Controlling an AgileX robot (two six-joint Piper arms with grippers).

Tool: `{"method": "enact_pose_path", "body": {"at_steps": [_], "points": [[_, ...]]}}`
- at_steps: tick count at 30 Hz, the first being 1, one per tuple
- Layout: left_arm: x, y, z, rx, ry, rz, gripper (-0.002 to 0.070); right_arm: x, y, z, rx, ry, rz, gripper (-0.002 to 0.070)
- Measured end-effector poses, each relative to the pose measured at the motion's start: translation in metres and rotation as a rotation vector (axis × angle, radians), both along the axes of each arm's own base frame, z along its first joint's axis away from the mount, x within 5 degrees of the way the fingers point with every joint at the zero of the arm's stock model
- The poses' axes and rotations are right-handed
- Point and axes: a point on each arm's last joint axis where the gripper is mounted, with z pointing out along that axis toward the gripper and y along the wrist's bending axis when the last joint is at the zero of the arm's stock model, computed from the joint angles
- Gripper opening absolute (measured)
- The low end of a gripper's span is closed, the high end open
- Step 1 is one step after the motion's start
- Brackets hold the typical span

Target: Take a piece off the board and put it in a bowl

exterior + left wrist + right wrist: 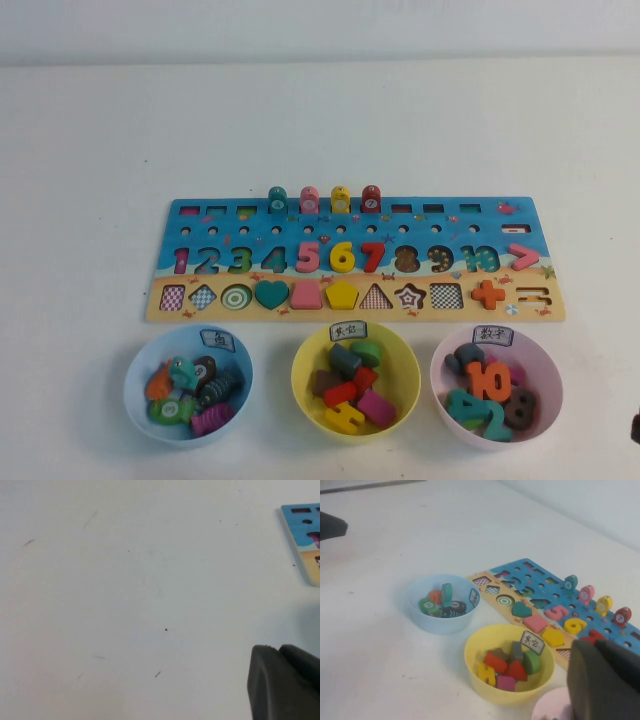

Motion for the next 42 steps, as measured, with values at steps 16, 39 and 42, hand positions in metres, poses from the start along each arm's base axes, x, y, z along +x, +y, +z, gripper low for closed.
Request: {"method": "enact_pose_path", "body": {"at_steps": [16, 39, 42], "points": [[0.000, 0.000, 0.000, 0.001, 0.000, 0.000, -0.0005, -0.002, -0.052, -0.080, 0.118, -0.019, -0.578, -0.0018], [0.000, 0.000, 0.000, 0.001, 0.000, 0.000, -0.0004, 0.006, -0.060, -0.119, 0.265, 0.021, -0.864, -0.0018], [0.000, 0.000, 0.000, 0.001, 0.000, 0.000, -0.0004, 0.006, -0.062, -0.120, 0.257, 0.021, -0.913, -0.0018]]}}
